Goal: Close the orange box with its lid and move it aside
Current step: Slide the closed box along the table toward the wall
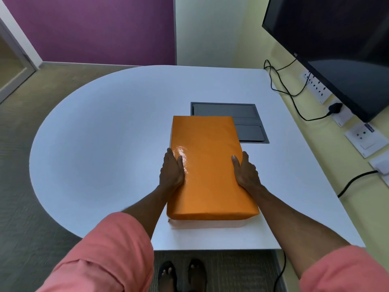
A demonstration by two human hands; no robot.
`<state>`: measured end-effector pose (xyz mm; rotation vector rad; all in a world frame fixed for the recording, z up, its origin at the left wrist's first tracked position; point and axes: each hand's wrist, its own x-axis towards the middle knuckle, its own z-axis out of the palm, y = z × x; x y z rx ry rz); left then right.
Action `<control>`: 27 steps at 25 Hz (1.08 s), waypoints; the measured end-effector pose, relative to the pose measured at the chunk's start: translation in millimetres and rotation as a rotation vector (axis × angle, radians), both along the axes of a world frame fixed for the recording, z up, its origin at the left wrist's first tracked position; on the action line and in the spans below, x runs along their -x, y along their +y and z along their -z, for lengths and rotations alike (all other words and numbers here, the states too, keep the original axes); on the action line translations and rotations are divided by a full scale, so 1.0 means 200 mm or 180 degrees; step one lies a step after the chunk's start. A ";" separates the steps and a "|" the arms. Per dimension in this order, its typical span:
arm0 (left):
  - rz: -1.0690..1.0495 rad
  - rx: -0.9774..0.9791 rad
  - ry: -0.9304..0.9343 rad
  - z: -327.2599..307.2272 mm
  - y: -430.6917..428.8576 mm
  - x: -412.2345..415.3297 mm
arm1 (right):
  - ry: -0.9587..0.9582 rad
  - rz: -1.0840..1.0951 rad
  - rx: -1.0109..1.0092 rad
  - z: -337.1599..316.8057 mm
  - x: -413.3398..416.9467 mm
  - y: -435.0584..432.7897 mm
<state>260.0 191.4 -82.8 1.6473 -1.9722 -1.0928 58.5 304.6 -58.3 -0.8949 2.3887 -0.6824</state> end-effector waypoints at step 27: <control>0.0821 0.0698 -0.1136 0.00 -0.18 0.09 | 0.0780 -0.1116 -0.0693 0.00 0.11 -0.31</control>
